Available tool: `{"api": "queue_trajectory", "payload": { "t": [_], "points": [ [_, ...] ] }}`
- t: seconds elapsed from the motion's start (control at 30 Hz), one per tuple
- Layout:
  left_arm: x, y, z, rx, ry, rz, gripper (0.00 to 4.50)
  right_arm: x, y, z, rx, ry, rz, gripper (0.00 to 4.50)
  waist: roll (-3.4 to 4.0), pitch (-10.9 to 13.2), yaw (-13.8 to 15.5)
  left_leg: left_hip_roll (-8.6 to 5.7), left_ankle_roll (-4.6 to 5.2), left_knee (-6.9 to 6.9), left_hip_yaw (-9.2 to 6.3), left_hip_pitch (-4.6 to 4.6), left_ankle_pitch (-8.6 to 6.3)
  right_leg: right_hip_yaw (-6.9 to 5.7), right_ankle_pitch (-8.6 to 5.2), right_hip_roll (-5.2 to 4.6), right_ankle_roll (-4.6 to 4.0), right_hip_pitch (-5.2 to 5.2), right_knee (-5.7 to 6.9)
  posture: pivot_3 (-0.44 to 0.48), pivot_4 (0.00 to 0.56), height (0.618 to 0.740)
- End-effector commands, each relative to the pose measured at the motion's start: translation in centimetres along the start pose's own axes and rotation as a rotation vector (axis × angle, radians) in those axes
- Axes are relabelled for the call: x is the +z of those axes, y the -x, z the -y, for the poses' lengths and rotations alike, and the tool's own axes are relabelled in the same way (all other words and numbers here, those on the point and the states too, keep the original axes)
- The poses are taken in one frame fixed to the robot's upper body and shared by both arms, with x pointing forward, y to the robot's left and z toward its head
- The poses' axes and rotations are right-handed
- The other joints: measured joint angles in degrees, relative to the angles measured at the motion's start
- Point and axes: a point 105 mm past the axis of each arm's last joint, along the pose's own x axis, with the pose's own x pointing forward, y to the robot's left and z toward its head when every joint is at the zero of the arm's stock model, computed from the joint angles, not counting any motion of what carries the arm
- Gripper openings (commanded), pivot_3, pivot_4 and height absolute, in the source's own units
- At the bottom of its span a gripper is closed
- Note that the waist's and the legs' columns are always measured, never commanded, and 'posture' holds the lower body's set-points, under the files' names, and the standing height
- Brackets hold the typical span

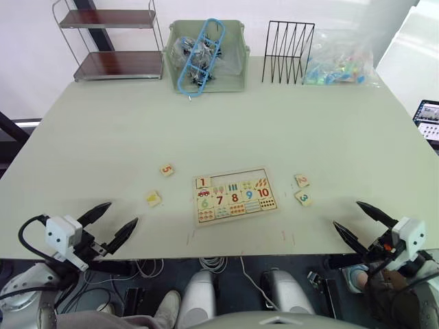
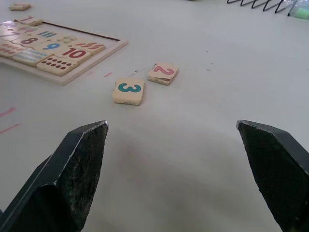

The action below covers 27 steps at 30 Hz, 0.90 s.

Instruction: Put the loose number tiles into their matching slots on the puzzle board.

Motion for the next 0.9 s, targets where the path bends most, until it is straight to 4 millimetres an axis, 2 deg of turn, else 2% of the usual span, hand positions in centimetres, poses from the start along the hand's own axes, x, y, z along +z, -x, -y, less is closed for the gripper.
{"api": "queue_trajectory", "payload": {
  "t": [0.03, 0.73, 0.9],
  "points": [
    [0.9, -0.7, 0.1, 0.007, -0.028, 0.023, 4.50, 1.3, -0.2, -0.3, -0.011, 0.035, 0.049, 4.47, 0.00, 0.0, 0.0, 0.00, 0.00, 0.00, 0.00, 0.00, 0.00, 0.00, 0.00, 0.00, 0.00, 0.00, 0.00, 0.000, 0.150, 0.740],
    [1.4, -1.5, 0.2, -0.069, -0.058, 0.015, 4.50, 1.1, -0.6, -1.0, 0.000, 0.038, 0.064, 4.47, 0.00, 0.0, 0.0, 0.00, 0.00, 0.00, 0.01, -0.01, 0.00, 0.00, 0.05, 0.00, -0.08, 0.00, -0.01, 0.000, 0.150, 0.740],
    [1.6, -1.7, 0.5, -0.123, -0.081, 0.011, 4.50, 1.7, -1.4, -1.4, 0.029, 0.036, 0.078, 4.47, 0.01, 0.0, 0.0, 0.00, 0.00, 0.00, 0.00, 0.00, 0.00, 0.00, 0.04, 0.00, -0.07, 0.00, 0.00, 0.000, 0.150, 0.740]
  ]
}}
